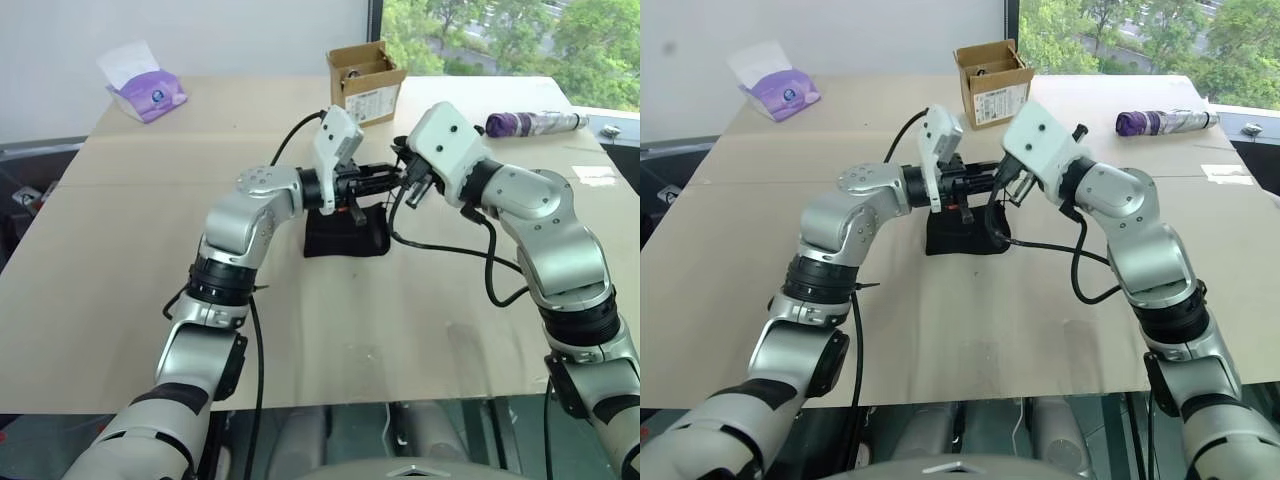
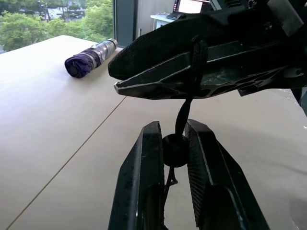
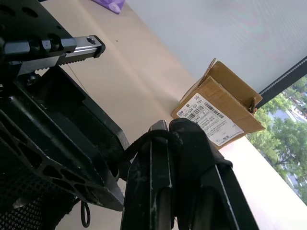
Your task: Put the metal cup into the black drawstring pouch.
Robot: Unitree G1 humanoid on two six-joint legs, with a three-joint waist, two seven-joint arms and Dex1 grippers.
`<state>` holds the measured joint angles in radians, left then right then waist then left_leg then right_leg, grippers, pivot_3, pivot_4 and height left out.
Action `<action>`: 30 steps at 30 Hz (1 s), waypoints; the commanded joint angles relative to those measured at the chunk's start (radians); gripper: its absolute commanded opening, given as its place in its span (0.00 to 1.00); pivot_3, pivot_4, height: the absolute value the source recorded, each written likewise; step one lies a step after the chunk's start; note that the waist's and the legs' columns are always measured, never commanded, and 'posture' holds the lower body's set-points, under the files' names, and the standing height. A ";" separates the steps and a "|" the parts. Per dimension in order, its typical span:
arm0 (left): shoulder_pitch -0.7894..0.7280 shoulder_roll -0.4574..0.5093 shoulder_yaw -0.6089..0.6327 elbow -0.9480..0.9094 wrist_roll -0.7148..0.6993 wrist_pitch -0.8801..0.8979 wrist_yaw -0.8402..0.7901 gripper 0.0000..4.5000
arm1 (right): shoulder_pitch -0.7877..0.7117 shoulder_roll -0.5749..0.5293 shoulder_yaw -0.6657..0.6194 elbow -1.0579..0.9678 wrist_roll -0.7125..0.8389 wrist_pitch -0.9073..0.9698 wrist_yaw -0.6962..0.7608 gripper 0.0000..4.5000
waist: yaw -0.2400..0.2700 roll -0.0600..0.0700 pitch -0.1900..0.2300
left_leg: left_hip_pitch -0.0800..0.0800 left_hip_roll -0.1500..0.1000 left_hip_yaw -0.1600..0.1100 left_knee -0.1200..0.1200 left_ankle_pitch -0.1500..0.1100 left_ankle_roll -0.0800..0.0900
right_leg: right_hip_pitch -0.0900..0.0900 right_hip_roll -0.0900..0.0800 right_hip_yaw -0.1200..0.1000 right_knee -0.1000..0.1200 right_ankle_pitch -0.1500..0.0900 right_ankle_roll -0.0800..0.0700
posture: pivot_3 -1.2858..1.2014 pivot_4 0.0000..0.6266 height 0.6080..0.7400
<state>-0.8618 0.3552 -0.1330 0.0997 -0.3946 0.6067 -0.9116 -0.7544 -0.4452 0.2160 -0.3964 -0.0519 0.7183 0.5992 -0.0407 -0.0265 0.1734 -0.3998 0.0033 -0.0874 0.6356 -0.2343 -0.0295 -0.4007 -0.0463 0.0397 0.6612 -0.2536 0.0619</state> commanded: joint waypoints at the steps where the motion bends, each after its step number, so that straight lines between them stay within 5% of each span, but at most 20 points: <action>1: 0.010 0.009 -0.023 -0.032 0.011 0.016 -0.004 0.03 | -0.019 0.022 -0.072 -0.025 0.035 0.003 -0.031 0.00 | 0.000 0.000 0.000 | 0.000 0.000 0.000 0.000 0.000 0.000 | 0.000 0.000 0.000 0.000 0.000 0.000 | 0.52 0.24 1.00; 7: 0.091 0.059 -0.070 -0.073 0.023 0.109 -0.012 0.03 | -0.029 -0.002 -0.288 0.310 0.068 -0.099 -0.142 0.00 | 0.003 0.000 0.000 | 0.000 0.000 0.000 0.001 0.000 0.000 | 0.000 0.000 0.000 0.001 0.000 0.000 | 0.52 0.24 1.00; 13: 0.160 0.102 -0.103 -0.067 0.072 0.080 -0.012 0.03 | 0.035 -0.098 -0.309 0.618 0.030 -0.274 -0.184 0.00 | 0.000 0.001 0.000 | 0.000 0.000 0.001 -0.001 0.000 0.000 | 0.000 0.000 0.001 0.000 0.000 0.000 | 0.52 0.24 1.00; 24: 0.194 0.073 -0.045 -0.113 0.026 0.055 0.018 0.03 | 0.213 -0.078 -0.243 0.452 0.112 -0.311 -0.042 0.00 | -0.002 0.001 0.001 | 0.001 0.000 0.003 0.000 0.000 0.000 | 0.000 0.000 0.003 0.001 0.000 0.000 | 0.52 0.24 1.00; 25: 0.193 0.061 -0.010 -0.132 -0.024 0.092 0.018 0.21 | 0.239 -0.079 -0.238 0.418 0.124 -0.296 -0.023 0.11 | -0.001 0.001 0.001 | 0.001 0.000 0.002 0.000 0.000 0.000 | 0.000 0.000 0.002 0.001 0.000 0.000 | 0.52 0.24 1.00; 27: 0.199 0.036 0.076 -0.203 -0.104 0.145 0.063 0.30 | 0.332 -0.083 -0.243 0.316 0.165 -0.257 0.011 0.17 | 0.000 0.001 0.001 | 0.000 0.000 0.002 0.000 0.000 0.000 | 0.000 0.000 0.002 0.001 0.000 0.000 | 0.52 0.24 1.00; 28: 0.208 0.026 0.120 -0.240 -0.123 0.163 0.109 0.44 | 0.387 -0.087 -0.261 0.261 0.182 -0.238 0.013 0.32 | 0.001 0.001 0.000 | 0.000 0.000 0.001 0.000 0.000 0.001 | 0.000 0.000 0.001 0.001 0.000 0.000 | 0.52 0.24 1.00; 30: 0.241 0.020 0.184 -0.311 -0.139 0.176 0.181 0.53 | 0.484 -0.095 -0.307 0.168 0.210 -0.238 0.011 0.42 | 0.006 0.001 0.000 | -0.001 0.000 0.001 0.001 0.000 0.001 | 0.000 0.000 0.001 0.000 0.000 0.000 | 0.52 0.24 1.00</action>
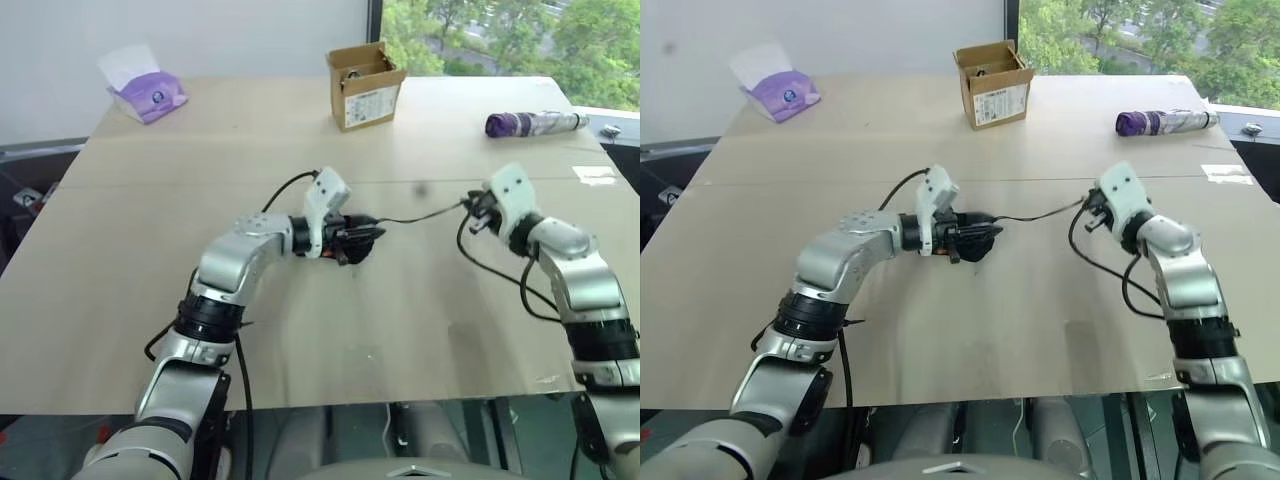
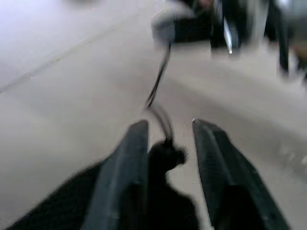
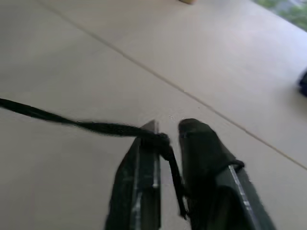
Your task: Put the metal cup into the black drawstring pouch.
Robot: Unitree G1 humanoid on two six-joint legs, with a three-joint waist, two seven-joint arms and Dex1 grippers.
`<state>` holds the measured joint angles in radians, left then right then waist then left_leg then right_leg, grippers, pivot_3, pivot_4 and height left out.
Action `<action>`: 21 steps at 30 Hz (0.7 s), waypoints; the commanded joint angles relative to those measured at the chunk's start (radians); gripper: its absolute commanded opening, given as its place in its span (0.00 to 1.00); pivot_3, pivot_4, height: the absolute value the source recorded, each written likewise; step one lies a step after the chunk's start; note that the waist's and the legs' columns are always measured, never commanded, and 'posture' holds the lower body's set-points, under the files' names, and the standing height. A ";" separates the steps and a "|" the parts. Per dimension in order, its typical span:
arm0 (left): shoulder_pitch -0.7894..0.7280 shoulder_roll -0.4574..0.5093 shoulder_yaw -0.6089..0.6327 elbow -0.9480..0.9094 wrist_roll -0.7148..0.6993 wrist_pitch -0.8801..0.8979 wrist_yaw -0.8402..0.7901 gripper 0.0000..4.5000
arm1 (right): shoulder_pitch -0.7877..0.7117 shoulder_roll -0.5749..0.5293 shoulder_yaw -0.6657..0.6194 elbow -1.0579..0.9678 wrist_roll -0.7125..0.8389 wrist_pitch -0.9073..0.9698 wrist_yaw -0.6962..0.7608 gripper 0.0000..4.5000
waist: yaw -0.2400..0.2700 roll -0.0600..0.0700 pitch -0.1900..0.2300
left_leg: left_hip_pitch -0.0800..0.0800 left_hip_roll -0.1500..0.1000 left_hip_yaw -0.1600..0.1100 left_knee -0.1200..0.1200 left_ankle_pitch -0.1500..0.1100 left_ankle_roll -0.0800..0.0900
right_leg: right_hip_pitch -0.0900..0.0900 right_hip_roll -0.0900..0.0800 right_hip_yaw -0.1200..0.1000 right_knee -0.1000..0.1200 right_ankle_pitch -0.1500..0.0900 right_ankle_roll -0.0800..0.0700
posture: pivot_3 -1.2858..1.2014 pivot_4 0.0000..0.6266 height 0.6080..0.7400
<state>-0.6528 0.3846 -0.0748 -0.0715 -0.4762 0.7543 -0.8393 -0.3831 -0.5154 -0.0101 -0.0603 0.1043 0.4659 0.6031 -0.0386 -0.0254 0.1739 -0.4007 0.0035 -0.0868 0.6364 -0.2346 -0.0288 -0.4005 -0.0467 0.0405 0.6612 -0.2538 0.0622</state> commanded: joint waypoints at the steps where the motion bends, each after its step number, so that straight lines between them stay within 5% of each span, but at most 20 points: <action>1: 0.059 -0.011 0.156 -0.178 -0.051 0.026 0.154 0.62 | 0.163 -0.019 -0.116 -0.216 0.072 0.007 -0.005 0.52 | 0.003 0.000 0.000 | 0.000 0.000 0.000 0.000 0.000 0.000 | 0.000 0.000 0.000 -0.001 0.000 0.000 | 0.52 0.24 1.00; 2: 0.090 -0.011 0.185 -0.216 -0.050 0.033 0.196 0.71 | 0.216 -0.012 -0.150 -0.265 0.093 0.009 -0.014 0.61 | 0.003 0.000 0.000 | 0.000 0.000 0.000 0.000 0.000 0.001 | 0.000 0.000 0.000 0.000 0.000 0.000 | 0.52 0.24 1.00; 5: 0.246 -0.003 0.259 -0.330 -0.019 -0.077 0.244 0.73 | 0.417 -0.001 -0.237 -0.409 0.138 -0.065 0.000 0.91 | 0.004 0.001 -0.001 | 0.002 0.000 0.001 0.000 -0.001 0.001 | 0.001 -0.001 0.001 -0.001 0.000 0.000 | 0.52 0.24 1.00; 10: 0.578 0.088 0.357 -0.436 0.007 -0.173 0.208 0.73 | 0.683 0.029 -0.314 -0.534 0.156 -0.186 0.023 0.91 | 0.001 0.001 -0.001 | 0.007 0.002 0.001 -0.001 -0.001 0.001 | 0.005 0.001 0.002 0.000 0.000 0.000 | 0.52 0.24 1.00; 16: 0.827 0.084 0.483 -0.516 -0.081 -0.202 0.201 0.73 | 0.866 0.072 -0.345 -0.512 0.155 -0.350 0.030 0.96 | 0.015 0.000 -0.001 | 0.020 0.003 0.003 -0.001 -0.001 0.001 | 0.020 0.000 0.001 -0.005 -0.006 0.000 | 0.52 0.24 1.00; 19: 0.884 0.079 0.517 -0.560 -0.127 -0.198 0.217 0.98 | 0.900 0.101 -0.356 -0.522 0.149 -0.381 -0.009 1.00 | 0.026 -0.001 -0.002 | 0.020 0.006 0.003 0.000 -0.001 0.001 | 0.021 0.000 0.001 -0.005 -0.006 0.000 | 0.52 0.24 1.00; 21: 0.894 0.082 0.522 -0.568 -0.121 -0.200 0.242 0.99 | 0.907 0.106 -0.358 -0.528 0.159 -0.380 -0.018 1.00 | 0.027 0.000 -0.002 | 0.020 0.006 0.003 0.000 -0.001 0.001 | 0.020 0.000 0.001 -0.005 -0.006 0.000 | 0.52 0.24 1.00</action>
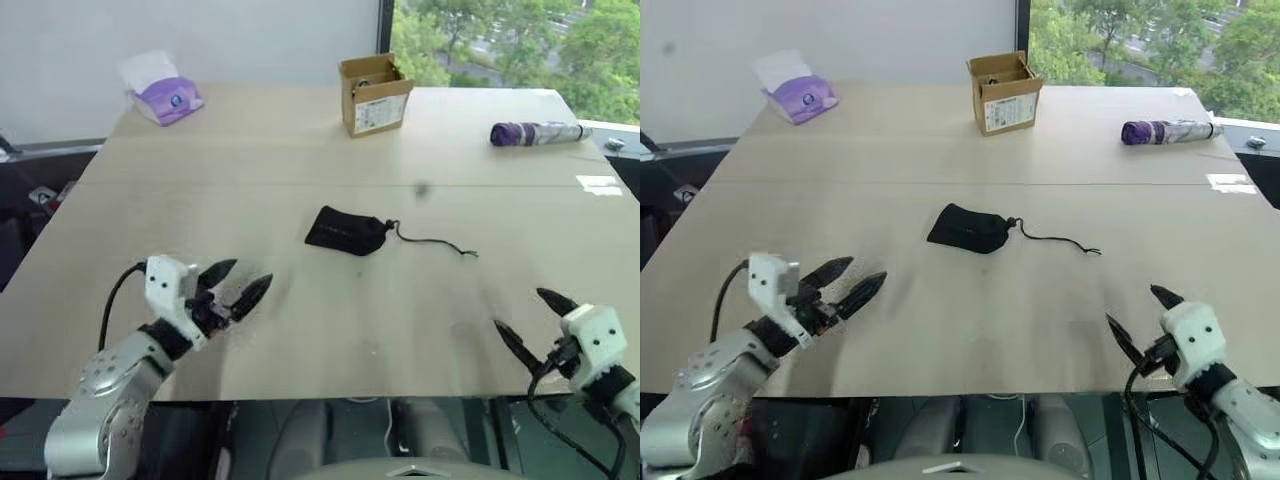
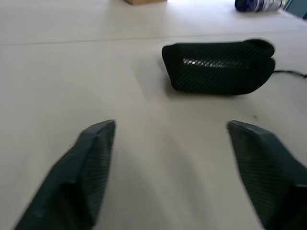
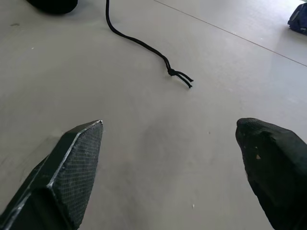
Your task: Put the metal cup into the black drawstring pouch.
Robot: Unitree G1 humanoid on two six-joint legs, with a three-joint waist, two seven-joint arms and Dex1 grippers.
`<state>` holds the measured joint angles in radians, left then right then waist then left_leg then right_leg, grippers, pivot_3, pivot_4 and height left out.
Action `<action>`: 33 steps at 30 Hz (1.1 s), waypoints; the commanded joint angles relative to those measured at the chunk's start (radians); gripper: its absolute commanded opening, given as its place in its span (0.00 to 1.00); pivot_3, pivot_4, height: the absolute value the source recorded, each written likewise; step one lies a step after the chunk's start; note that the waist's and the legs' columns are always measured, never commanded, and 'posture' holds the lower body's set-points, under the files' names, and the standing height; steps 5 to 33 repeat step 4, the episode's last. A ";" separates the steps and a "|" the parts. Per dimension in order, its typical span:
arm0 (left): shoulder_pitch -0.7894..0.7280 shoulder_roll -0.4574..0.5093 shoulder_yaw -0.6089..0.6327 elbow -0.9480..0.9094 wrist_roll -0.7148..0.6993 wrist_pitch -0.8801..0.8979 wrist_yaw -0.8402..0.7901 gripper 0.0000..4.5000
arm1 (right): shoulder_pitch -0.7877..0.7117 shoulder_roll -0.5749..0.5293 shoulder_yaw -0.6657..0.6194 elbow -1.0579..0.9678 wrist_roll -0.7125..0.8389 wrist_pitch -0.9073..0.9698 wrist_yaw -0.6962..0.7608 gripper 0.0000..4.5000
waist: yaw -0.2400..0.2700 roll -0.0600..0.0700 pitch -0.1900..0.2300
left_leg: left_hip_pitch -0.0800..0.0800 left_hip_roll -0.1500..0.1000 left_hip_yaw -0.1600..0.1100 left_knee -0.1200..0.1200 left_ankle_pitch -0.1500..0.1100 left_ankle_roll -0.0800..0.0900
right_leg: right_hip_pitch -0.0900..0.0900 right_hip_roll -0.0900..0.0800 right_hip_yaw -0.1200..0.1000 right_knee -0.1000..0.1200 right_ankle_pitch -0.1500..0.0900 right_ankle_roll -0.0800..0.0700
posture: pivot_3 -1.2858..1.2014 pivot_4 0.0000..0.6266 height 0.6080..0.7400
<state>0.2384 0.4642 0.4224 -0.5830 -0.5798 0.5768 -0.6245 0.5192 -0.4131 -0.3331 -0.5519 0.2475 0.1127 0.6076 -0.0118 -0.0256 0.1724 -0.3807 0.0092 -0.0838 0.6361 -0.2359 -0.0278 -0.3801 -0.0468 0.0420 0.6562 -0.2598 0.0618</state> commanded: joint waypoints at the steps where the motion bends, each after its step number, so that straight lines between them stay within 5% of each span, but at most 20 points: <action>1: 0.006 0.000 0.028 -0.064 -0.023 -0.016 0.043 0.99 | 0.011 0.001 -0.037 -0.037 0.020 -0.029 -0.018 1.00 | 0.000 0.001 0.000 | 0.000 0.000 0.000 0.000 0.000 0.000 | 0.000 0.000 0.000 0.000 0.000 0.000 | 0.52 0.24 1.00; 33: 0.018 0.006 0.030 -0.076 -0.028 -0.020 0.060 0.99 | 0.018 -0.009 -0.030 -0.035 0.025 -0.026 -0.009 1.00 | 0.001 0.000 0.000 | 0.000 -0.001 0.000 0.000 0.000 0.000 | 0.000 0.000 0.000 0.000 0.000 0.000 | 0.52 0.24 1.00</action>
